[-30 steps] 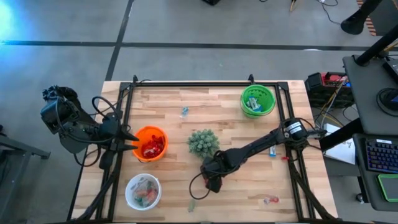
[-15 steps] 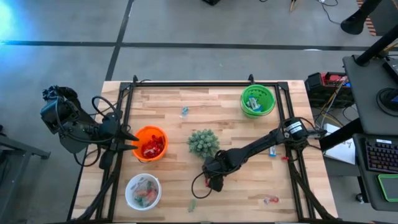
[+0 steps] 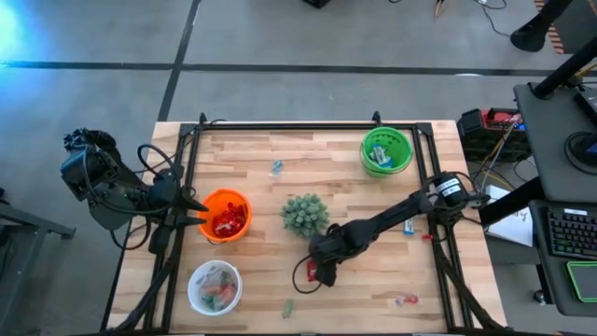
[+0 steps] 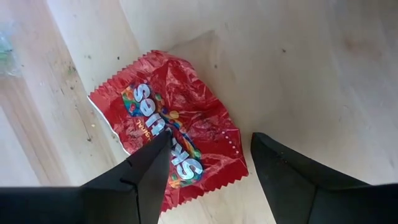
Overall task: Sort candy
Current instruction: Put the red candy into the orange bucket
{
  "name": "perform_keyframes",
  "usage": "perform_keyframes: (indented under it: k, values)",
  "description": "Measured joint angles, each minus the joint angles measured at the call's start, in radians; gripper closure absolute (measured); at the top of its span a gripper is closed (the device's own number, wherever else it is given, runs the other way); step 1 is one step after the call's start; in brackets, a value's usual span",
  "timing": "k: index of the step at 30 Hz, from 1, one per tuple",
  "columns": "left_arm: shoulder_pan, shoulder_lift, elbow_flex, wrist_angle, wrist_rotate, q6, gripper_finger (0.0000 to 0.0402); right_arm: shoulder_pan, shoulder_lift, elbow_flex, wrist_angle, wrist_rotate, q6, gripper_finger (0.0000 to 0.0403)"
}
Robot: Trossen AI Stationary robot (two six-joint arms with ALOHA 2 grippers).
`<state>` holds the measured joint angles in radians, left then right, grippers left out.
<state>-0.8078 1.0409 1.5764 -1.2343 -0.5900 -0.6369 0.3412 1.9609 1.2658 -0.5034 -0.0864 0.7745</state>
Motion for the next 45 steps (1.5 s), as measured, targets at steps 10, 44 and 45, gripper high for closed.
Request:
perform_keyframes:
  k: [10,44,45]
  values:
    - [0.000,0.000,0.000,0.004,-0.002,0.000,0.0295,-0.007,0.004,-0.087,0.111,-0.020,0.053,0.0199]
    - [0.000,0.002,0.000,0.018,-0.002,-0.056,0.0295,-0.016,-0.149,-0.118,0.112,-0.119,0.049,0.0395]
    - [0.000,0.002,0.000,0.015,-0.002,-0.056,0.0295,-0.014,-0.166,-0.118,0.116,-0.119,0.048,0.0395]
